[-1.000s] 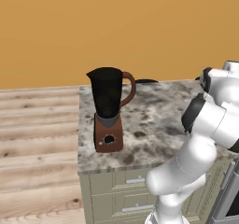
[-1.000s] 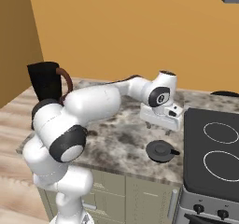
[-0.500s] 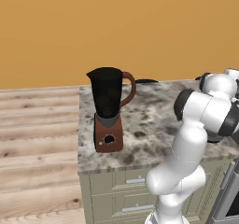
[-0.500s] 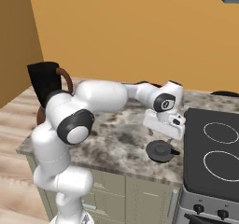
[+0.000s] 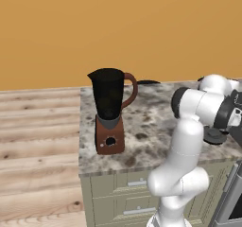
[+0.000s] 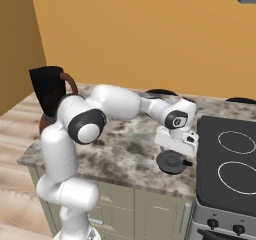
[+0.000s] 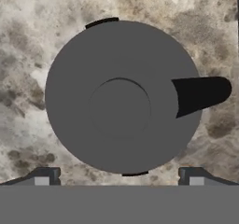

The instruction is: Grab the lemons from the fridge, place them in the blender, close the lid, and turn on the blender to create a marinade.

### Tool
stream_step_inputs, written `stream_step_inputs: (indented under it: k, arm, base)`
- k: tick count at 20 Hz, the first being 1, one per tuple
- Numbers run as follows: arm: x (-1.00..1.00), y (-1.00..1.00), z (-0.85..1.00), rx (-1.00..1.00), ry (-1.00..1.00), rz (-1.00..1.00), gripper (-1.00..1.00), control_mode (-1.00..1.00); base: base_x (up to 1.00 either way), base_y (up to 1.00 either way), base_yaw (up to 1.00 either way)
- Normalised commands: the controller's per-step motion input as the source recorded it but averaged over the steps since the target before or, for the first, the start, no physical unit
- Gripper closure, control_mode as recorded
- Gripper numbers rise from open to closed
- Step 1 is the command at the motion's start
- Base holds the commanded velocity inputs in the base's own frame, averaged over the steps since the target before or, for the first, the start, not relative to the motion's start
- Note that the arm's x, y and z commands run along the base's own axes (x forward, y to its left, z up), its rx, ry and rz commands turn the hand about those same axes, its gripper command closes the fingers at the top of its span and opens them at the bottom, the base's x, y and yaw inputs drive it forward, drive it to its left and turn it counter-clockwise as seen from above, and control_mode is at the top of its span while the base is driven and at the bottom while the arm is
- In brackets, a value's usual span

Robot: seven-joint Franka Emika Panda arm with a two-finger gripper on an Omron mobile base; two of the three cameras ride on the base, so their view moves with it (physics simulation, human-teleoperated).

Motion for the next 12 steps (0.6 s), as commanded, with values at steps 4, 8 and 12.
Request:
stream_step_inputs:
  k: [4,8,12]
  arm:
    - [0.3,-0.01,-0.18,-0.01,0.0,0.16,-1.0,-1.0]
    - [0.05,-0.02,-0.06,0.0,0.0,0.09,-1.0,-1.0]
    - [0.0,0.0,-0.36,0.0,0.0,0.06,-1.0,-1.0]
  base:
    - [0.0,0.0,0.0]
    - [0.0,0.0,0.0]
    - [0.0,0.0,0.0]
